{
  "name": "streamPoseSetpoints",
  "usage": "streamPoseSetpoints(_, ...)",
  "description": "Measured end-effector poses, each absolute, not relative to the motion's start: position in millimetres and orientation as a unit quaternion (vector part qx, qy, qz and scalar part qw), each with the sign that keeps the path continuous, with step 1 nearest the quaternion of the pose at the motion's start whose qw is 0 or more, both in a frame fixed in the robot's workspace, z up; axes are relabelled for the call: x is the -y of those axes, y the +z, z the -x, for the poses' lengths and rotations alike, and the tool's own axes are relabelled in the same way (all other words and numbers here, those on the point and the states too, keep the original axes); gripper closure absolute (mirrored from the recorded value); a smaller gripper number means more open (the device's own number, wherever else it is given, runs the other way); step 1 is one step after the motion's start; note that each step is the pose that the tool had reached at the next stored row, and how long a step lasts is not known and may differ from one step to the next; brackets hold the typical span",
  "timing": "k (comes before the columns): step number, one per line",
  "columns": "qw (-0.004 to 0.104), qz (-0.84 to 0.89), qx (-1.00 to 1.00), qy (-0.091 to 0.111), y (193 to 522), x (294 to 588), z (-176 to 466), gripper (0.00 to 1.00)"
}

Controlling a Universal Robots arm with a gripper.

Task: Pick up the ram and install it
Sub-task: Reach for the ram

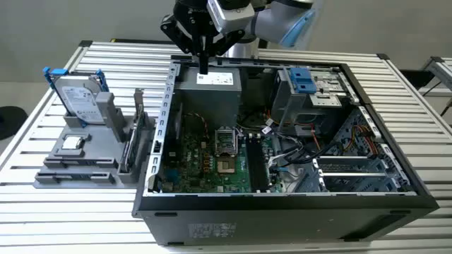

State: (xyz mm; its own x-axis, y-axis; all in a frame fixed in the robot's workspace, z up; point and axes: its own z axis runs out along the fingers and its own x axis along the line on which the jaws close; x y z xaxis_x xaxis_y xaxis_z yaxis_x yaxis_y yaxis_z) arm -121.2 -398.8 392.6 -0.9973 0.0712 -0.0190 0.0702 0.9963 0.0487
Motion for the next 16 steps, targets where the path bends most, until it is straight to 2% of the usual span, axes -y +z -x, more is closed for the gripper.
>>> streamPoseSetpoints(16, 0.010, -0.035, -0.999, 0.024, 392.6, 398.8, 124.7, 1.00)
